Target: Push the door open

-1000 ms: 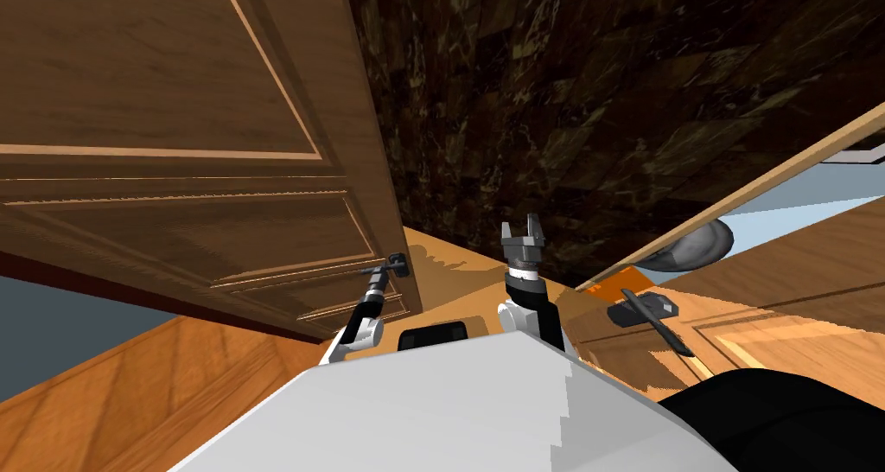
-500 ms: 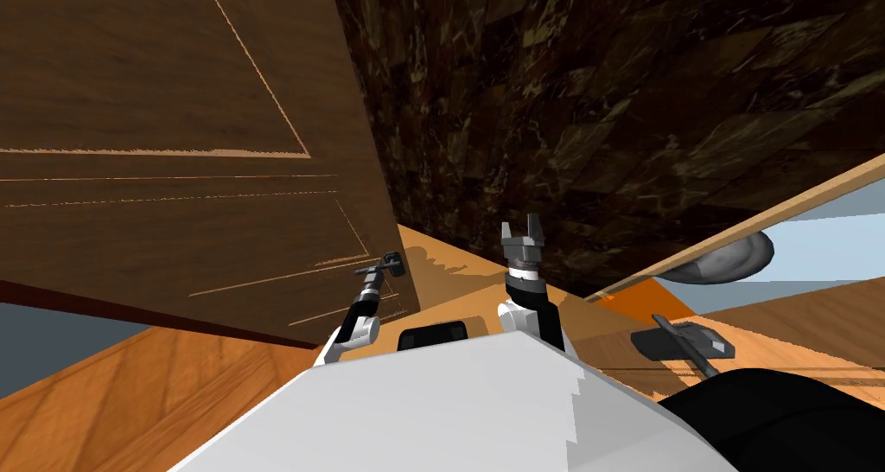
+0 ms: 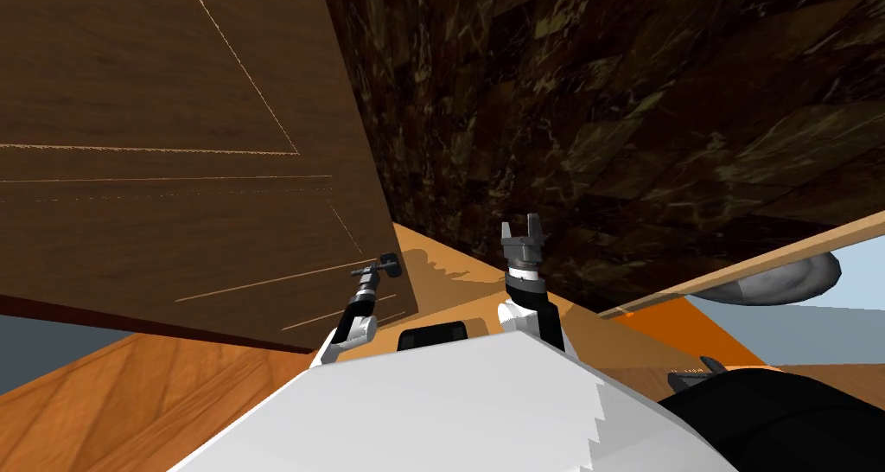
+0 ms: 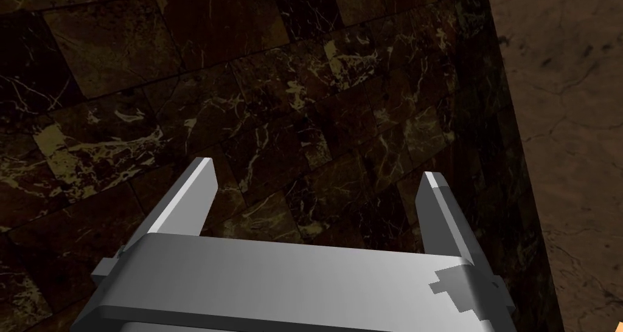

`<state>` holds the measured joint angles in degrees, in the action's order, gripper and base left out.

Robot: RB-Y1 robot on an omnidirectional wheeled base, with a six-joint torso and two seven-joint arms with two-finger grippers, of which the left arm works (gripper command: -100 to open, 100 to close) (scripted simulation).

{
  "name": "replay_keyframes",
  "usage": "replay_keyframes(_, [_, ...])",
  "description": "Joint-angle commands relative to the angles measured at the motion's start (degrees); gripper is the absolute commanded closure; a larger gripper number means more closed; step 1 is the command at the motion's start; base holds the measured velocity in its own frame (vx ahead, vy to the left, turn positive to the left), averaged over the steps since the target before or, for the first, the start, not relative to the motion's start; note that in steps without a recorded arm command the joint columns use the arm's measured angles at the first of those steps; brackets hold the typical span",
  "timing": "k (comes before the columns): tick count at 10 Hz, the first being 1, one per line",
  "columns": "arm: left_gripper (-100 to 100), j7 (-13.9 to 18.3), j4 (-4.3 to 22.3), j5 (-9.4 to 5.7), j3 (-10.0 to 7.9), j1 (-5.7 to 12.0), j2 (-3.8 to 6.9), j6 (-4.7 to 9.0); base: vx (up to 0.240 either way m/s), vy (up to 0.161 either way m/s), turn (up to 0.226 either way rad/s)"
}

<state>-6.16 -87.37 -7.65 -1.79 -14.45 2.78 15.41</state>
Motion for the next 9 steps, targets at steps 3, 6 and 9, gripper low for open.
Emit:
replay_keyframes(3, [100, -0.2, -0.6, -0.52, -3.2, 0.18, -0.33, -0.09, 0.15, -0.079, 0.081])
replay_keyframes(6, [100, -0.4, -0.3, -0.89, -5.46, 0.62, -1.48, -0.14, 0.186, -0.108, 0.104])
replay_keyframes(9, [100, -0.6, 0.0, -1.2, -7.34, 0.98, -2.84, -0.19, 0.204, -0.088, 0.092])
